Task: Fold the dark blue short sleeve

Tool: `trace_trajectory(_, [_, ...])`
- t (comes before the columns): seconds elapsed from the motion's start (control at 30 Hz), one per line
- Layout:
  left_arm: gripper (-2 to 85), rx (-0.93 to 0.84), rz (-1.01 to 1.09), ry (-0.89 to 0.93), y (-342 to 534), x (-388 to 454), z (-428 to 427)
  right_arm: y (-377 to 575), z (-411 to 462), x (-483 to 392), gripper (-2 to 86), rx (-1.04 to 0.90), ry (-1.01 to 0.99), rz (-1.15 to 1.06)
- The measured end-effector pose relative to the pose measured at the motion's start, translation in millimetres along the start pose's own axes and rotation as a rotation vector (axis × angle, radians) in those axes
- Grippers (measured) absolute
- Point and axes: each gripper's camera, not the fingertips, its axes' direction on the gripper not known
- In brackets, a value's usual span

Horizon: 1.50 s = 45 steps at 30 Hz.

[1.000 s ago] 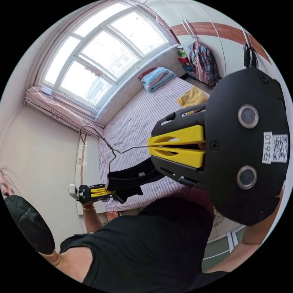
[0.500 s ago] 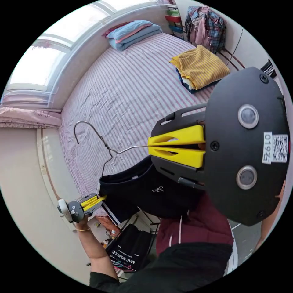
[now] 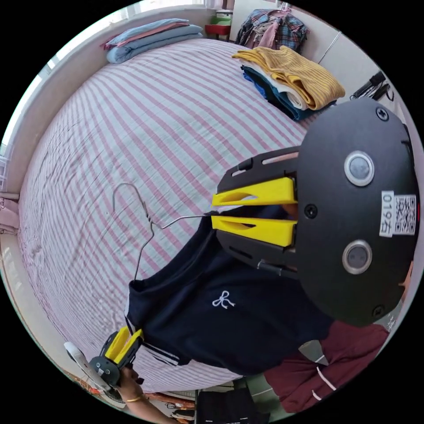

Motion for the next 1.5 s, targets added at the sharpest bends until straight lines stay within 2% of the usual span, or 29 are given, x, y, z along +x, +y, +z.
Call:
trace_trajectory(0.07, [9.7, 0.099, -0.105, 0.074, 31.7, -28.4, -24.8, 29.5, -18.8, 38.0, 5.8, 0.014, -0.03, 0.103])
trace_trajectory(0.2, [11.8, 0.206, -0.197, 0.254, 95.9, -43.0, -39.5, 149.3, -61.7, 132.2, 6.7, 0.11, -0.195, 0.498])
trace_trajectory(0.33, [15.7, 0.207, -0.254, 0.21, 149.9, -11.2, -31.1, 244.0, -75.4, 159.1, 8.1, 0.123, -0.262, 0.682])
trace_trajectory(0.53, [14.9, 0.223, -0.425, 0.127, 158.6, -4.0, -12.0, 242.7, -71.3, 166.2, 9.7, 0.088, -0.337, 0.719])
trace_trajectory(0.57, [13.3, 0.211, -0.447, 0.066, 156.3, -2.3, -12.7, 241.6, -72.7, 167.0, 9.5, 0.078, -0.298, 0.741])
trace_trajectory(0.6, [12.5, 0.203, -0.456, 0.033, 155.7, -2.2, -14.4, 240.2, -82.2, 169.3, 3.9, 0.068, -0.222, 0.751])
trace_trajectory(0.63, [9.0, 0.201, -0.458, 0.01, 155.9, -4.7, -20.5, 239.4, -92.4, 174.7, 0.7, 0.065, -0.228, 0.734])
trace_trajectory(0.8, [3.5, 0.184, -0.487, -0.051, 173.7, -31.8, -45.7, 265.4, -148.2, 207.4, -0.6, 0.058, -0.062, 0.708])
trace_trajectory(0.93, [2.1, 0.159, -0.489, -0.029, 189.6, -57.0, -47.2, 265.4, -149.6, 216.6, -0.2, -0.031, -0.076, 0.557])
trace_trajectory(1.13, [1.3, 0.129, -0.422, 0.013, 205.8, -84.2, -61.9, 252.0, -150.6, 217.3, 2.2, -0.143, 0.0, 0.491])
trace_trajectory(1.3, [1.0, 0.1, -0.446, 0.034, 257.0, -115.6, -60.6, 271.6, -163.0, 244.2, 2.7, -0.094, -0.116, 0.552])
trace_trajectory(1.4, [0.9, 0.084, -0.452, -0.012, 288.4, -116.1, -58.8, 282.0, -167.9, 258.5, 2.5, -0.085, -0.162, 0.605])
trace_trajectory(1.5, [0.9, 0.159, -0.476, -0.011, 317.0, -108.0, -66.8, 289.1, -175.0, 262.7, 2.6, -0.088, -0.161, 0.617])
